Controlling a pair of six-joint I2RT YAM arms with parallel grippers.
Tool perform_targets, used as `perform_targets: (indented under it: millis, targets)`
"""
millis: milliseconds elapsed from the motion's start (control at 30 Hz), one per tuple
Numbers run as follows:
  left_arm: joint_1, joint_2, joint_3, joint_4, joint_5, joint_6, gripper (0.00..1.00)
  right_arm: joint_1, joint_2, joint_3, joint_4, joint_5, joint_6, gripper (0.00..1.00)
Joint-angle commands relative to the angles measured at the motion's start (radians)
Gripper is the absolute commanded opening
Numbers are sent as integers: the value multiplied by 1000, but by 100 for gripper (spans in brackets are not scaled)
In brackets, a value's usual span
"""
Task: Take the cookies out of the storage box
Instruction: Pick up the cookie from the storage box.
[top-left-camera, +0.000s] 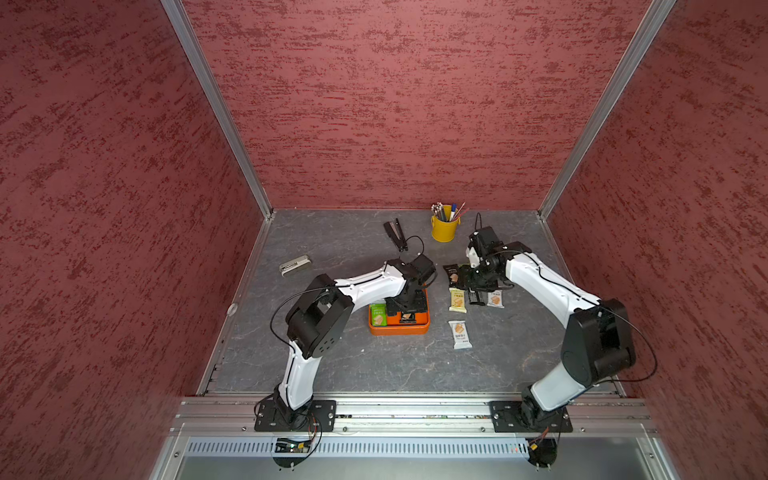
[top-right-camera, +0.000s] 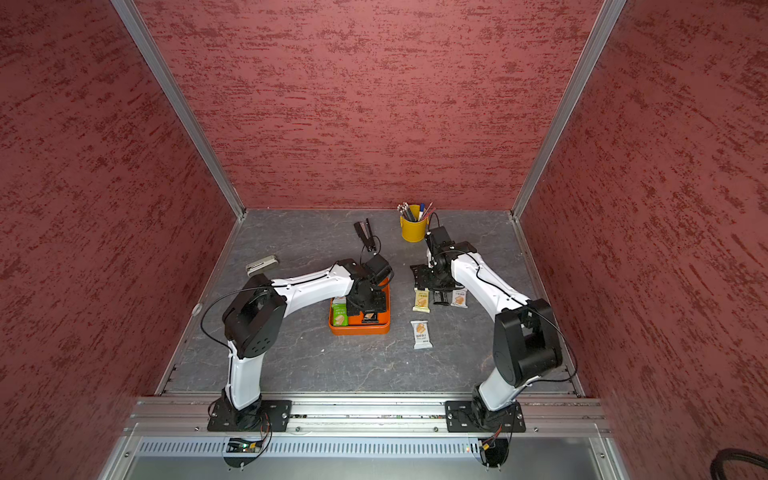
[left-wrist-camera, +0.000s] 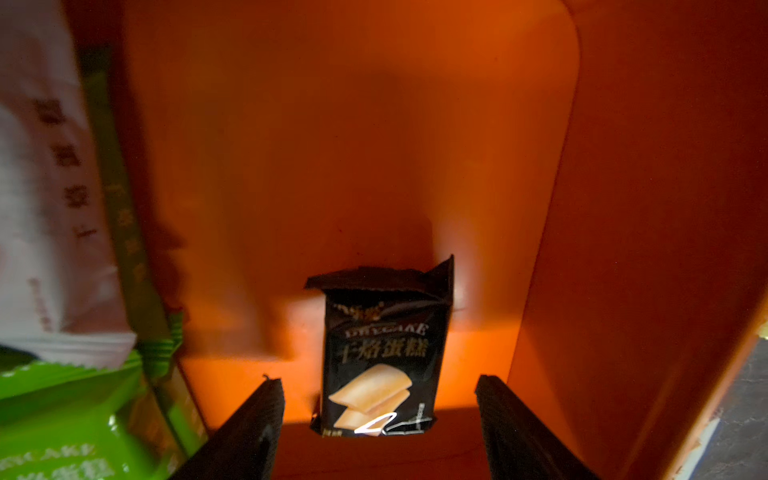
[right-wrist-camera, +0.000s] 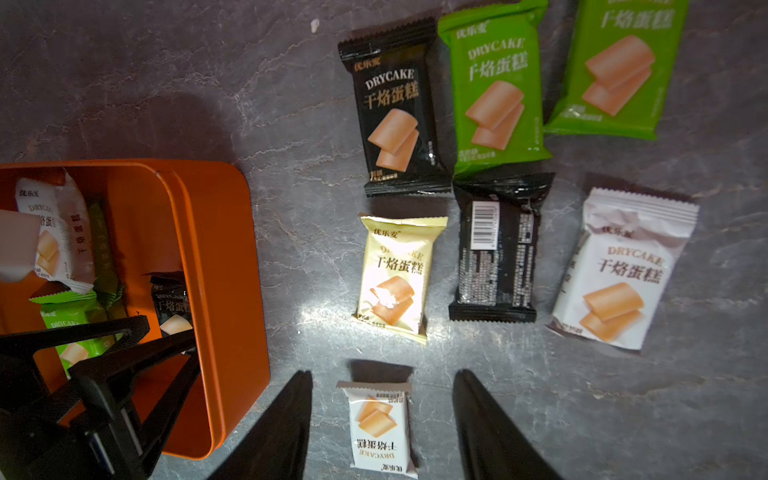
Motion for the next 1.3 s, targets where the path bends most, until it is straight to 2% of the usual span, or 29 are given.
perform_targets:
  millis: [0,500,600,767,1267]
  targets:
    - [-2,10,25,2,-14,-13,77,-14,14,21,-7,-7,-14,59]
    - [-4,84,45,-18,-18,2,64,-30,19,21,-8,-7,-21,59]
    - [-6,86,36,-11,-13,0,58,-30,22,21,-7,-9,-21,59]
    - [-5,75,25,-1,-12,1,38,-32,17,17,-5,-12,-21,59]
    - [14,9,32,4,-15,1,38,-34,-1,24,-9,-26,-10,59]
